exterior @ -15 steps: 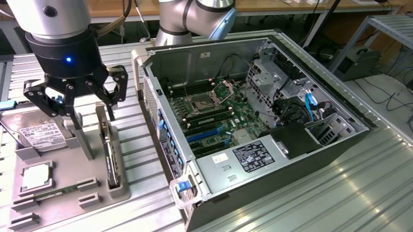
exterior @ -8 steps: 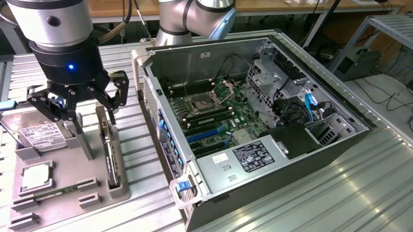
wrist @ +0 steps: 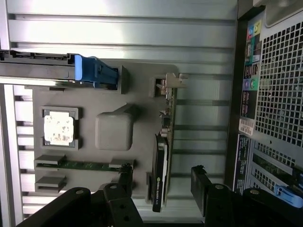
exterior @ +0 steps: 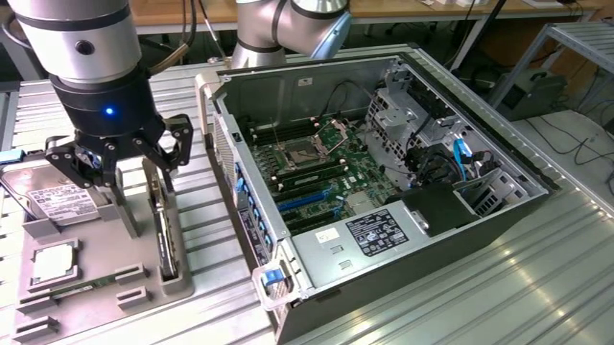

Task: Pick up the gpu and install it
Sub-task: 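Pick up the gpu and move the gpu toward the slot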

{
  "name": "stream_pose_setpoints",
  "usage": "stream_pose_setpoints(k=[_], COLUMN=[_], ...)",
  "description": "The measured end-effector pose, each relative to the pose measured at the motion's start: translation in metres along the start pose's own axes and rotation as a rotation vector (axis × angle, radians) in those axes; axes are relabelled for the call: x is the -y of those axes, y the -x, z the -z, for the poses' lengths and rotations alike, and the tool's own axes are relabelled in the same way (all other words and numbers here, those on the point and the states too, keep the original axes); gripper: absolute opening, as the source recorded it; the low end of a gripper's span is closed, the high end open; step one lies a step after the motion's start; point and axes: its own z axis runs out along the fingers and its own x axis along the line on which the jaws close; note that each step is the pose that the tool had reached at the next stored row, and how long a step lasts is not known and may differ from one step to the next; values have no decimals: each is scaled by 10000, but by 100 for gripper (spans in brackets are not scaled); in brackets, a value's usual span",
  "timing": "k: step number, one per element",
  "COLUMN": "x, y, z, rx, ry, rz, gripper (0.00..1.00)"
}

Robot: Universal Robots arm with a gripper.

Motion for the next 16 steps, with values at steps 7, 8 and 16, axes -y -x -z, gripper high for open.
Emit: stream_pose_setpoints(k=[7,8,16], x=[33,42,72], y=[-2,-2,-4], z=[-93,-104,-196], rx=[-3,-3,-4], ry=[-2,-2,-1], rz=[-22,-25,-38], gripper=[62,62,62])
